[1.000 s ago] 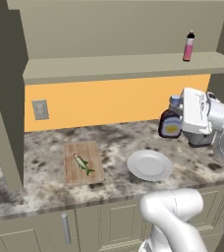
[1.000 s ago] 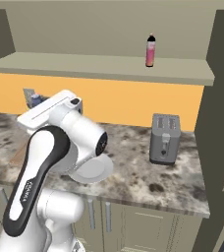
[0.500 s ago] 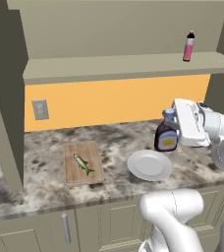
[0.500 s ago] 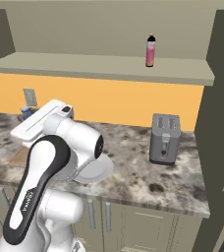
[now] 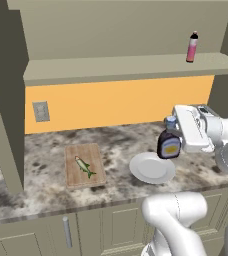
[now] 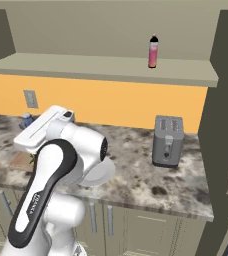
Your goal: Pick the fish from the plate and place it on the cutting board. Then pick the condiment bottle from the cabinet and place it next to the cutting board.
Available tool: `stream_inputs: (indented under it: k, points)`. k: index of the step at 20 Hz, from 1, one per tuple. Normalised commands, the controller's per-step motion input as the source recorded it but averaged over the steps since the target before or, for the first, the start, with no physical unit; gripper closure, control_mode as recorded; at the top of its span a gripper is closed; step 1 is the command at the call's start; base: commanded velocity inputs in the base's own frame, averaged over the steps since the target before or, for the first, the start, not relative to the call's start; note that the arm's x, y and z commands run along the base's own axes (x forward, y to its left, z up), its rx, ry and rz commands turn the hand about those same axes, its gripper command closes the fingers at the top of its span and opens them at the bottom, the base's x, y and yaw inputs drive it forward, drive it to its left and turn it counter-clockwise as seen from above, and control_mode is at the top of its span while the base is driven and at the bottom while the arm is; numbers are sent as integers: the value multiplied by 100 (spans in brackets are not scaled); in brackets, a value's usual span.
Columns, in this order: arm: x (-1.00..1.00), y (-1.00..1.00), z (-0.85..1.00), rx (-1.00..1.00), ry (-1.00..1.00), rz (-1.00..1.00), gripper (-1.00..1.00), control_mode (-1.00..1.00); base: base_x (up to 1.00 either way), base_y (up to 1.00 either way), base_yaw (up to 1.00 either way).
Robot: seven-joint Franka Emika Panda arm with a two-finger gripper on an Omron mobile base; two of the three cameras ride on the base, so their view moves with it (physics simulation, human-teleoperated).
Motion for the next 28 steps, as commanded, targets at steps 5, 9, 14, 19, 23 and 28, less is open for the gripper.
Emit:
stream_inputs:
  k: [5, 9, 14, 19, 23, 28]
  points:
    - [-5, -25, -12, 0, -2, 0, 100, -100, 0, 0, 0]
    - [-1, -30, -21, 0, -1, 0, 100, -100, 0, 0, 0]
    - [8, -25, -28, 0, -3, 0, 100, -100, 0, 0, 0]
    - [25, -14, -27, 0, -6, 0, 100, -100, 0, 0, 0]
    - [29, -12, -36, 0, -2, 0, 100, -100, 0, 0, 0]
    - [21, -2, -29, 0, 0, 0, 100, -100, 0, 0, 0]
